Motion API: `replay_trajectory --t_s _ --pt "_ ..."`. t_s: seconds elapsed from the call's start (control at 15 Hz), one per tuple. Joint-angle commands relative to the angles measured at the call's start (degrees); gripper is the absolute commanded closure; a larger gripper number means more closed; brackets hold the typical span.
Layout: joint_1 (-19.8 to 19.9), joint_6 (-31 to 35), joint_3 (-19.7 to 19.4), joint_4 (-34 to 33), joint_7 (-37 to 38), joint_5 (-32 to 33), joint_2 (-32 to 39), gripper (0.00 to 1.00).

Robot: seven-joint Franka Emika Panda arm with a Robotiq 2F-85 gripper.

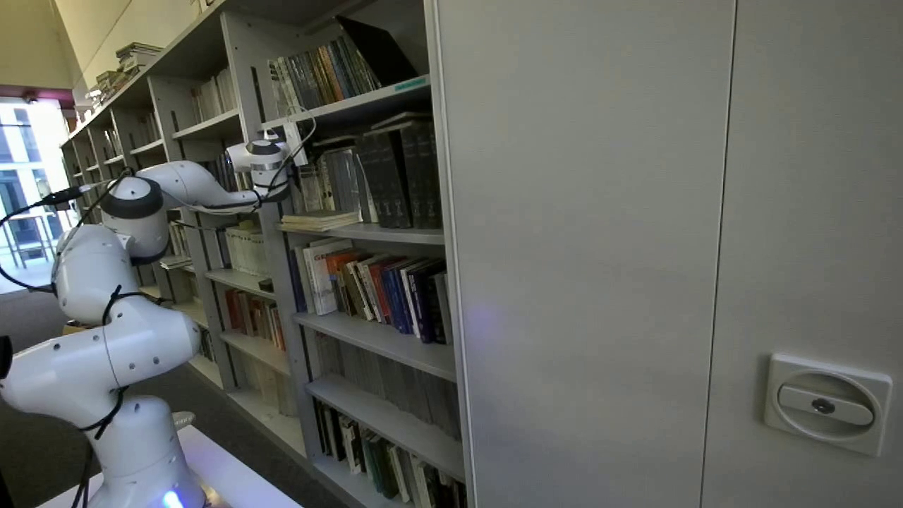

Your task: Pick up the book and place it on the other books on the shelf

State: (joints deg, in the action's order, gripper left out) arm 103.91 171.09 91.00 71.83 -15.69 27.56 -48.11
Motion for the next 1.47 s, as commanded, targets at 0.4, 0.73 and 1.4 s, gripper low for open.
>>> replay_trajectory --t_s 0.4,0.73,1.4 --pt "3.06 0.73 -1.34 -2.19 -1.6 -3.6 -1.87 0.97" --pt "3.69 0.67 -1.27 -2.23 -1.83 -4.07 -1.98 0.88" --pt "3.87 0.56 -1.81 -3.02 -1.91 -4.14 -1.97 0.29"
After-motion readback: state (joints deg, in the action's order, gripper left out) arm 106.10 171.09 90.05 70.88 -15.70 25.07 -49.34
